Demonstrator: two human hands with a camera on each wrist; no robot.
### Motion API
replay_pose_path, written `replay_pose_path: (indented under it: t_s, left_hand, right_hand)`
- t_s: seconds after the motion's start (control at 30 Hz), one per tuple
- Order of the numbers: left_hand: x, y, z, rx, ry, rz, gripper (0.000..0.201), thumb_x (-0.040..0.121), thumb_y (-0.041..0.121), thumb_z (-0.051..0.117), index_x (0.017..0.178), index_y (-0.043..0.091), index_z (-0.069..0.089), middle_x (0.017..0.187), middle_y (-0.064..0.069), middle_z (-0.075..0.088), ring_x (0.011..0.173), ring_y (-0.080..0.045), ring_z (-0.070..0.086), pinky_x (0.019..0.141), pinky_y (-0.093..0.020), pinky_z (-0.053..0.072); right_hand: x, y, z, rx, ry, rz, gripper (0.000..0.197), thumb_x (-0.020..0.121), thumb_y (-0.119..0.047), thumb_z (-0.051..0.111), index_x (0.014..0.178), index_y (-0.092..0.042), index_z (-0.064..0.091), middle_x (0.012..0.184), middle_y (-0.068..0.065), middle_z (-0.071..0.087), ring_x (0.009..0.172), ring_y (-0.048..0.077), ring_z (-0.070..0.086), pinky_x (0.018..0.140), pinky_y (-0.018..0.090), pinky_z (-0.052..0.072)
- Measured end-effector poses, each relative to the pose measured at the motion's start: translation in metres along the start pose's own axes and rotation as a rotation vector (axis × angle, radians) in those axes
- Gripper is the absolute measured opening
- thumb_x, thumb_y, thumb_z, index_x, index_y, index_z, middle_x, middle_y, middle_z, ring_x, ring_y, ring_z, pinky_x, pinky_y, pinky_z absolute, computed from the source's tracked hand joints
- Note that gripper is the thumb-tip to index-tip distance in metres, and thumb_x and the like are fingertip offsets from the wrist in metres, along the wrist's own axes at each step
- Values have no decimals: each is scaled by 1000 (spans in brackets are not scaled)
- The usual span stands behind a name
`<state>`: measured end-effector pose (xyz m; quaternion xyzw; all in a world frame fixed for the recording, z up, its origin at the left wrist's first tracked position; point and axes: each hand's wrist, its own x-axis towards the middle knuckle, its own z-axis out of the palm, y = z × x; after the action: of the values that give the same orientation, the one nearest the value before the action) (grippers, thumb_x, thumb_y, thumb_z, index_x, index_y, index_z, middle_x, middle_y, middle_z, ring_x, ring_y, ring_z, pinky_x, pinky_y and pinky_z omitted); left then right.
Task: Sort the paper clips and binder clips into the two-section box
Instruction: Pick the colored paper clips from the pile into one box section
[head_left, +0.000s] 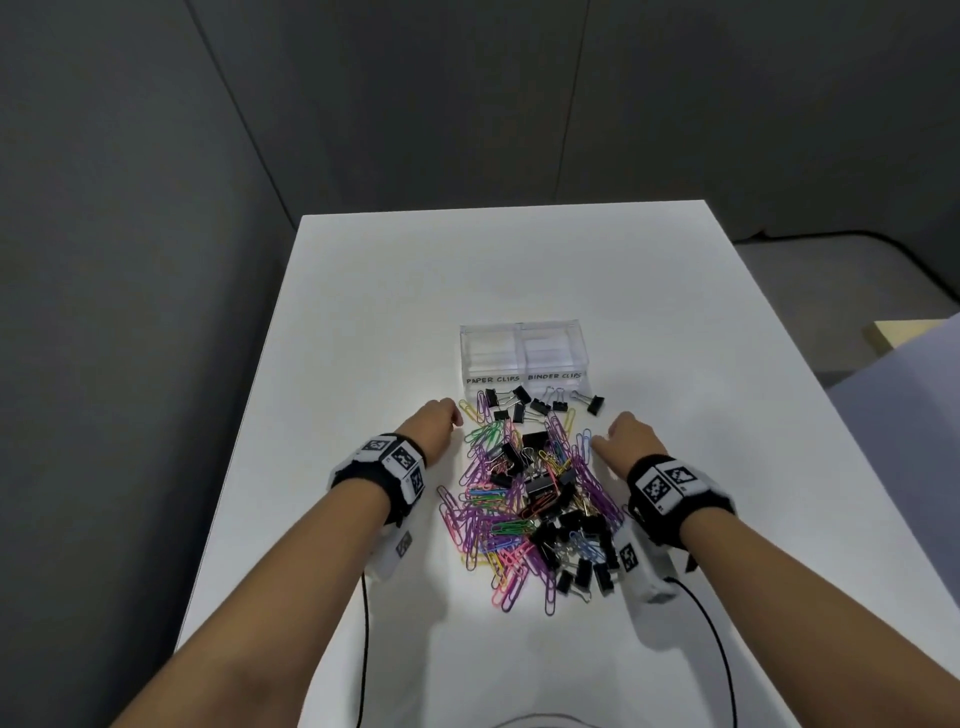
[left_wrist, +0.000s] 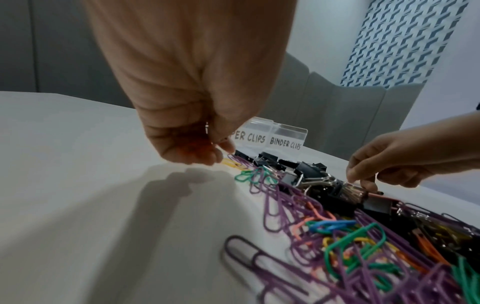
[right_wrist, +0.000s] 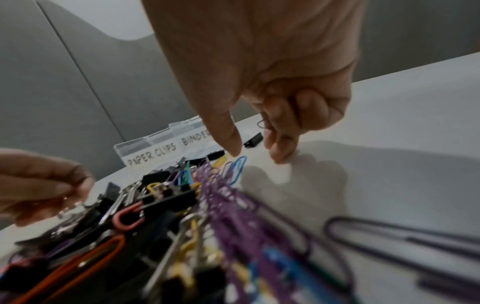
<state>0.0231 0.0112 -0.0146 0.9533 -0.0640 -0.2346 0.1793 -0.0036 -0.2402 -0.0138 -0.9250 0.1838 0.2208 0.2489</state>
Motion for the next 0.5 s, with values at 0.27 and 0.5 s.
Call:
replay_pose_path:
  t_s: [0.27,0.5]
  left_hand:
    - [16,19,2,224,45,68,45,92,27,47,134,13,39,130,-11,49,114,-29,53,94,-38,43]
    - [19,11,9,258,63,80,30,94,22,45,121,9,50,126,-12,48,113,-29,51,93,-36,41]
  right_hand:
    - [-1,-28,21,-117,39,0,39,86,-22,60,55,-12,38,62,4,48,54,19,46,46,23,34]
    - [6,-28,24,-147,-18,-32,41,87,-18,59,53,-12,37,55,4,41,60,23,49,57,27,42]
